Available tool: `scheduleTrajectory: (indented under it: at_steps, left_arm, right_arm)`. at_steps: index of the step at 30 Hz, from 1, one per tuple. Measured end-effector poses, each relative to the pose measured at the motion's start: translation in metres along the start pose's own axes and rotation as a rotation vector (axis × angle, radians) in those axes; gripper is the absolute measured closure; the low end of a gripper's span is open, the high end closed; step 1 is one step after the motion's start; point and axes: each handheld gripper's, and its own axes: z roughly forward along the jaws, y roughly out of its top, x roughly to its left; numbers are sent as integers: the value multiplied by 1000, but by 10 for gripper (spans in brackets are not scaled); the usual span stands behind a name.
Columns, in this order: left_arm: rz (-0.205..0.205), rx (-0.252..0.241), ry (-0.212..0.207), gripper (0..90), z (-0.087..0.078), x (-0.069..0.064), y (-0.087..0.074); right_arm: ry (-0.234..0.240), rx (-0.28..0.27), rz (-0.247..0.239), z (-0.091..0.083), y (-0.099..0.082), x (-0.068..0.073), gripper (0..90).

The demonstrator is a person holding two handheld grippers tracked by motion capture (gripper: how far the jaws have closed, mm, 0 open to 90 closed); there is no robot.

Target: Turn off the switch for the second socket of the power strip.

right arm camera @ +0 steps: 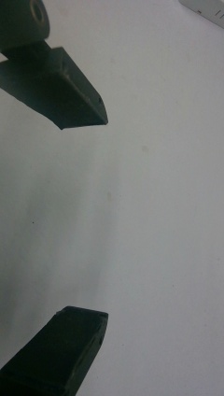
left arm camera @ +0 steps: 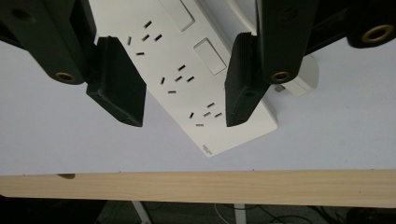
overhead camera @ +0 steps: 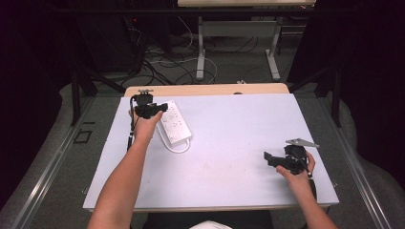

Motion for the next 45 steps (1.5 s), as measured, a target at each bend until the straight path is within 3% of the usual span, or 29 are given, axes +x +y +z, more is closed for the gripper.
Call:
scheduleTrajectory:
  at_steps: [7, 12, 25, 30, 32, 45]
  left_arm:
    - [15, -14, -25, 424, -5, -6, 1]
    - [49, -35, -26, 389, -8, -10, 2]
    - [103, -68, -114, 289, -19, -15, 5]
    - [95, -69, -150, 258, -25, -18, 5]
    - [70, -71, -160, 246, -26, -19, 4]
    - [64, -74, -205, 41, -42, -28, 5]
  right_arm:
    - [2, 0, -4, 0, 0, 0, 49]
    - [4, -1, 2, 0, 0, 0, 49]
    - [4, -2, -5, -1, 1, 0, 49]
    - [2, -2, -7, -1, 0, 0, 49]
    - [4, -2, -4, -1, 1, 0, 49]
    - [3, -3, -4, -1, 1, 0, 49]
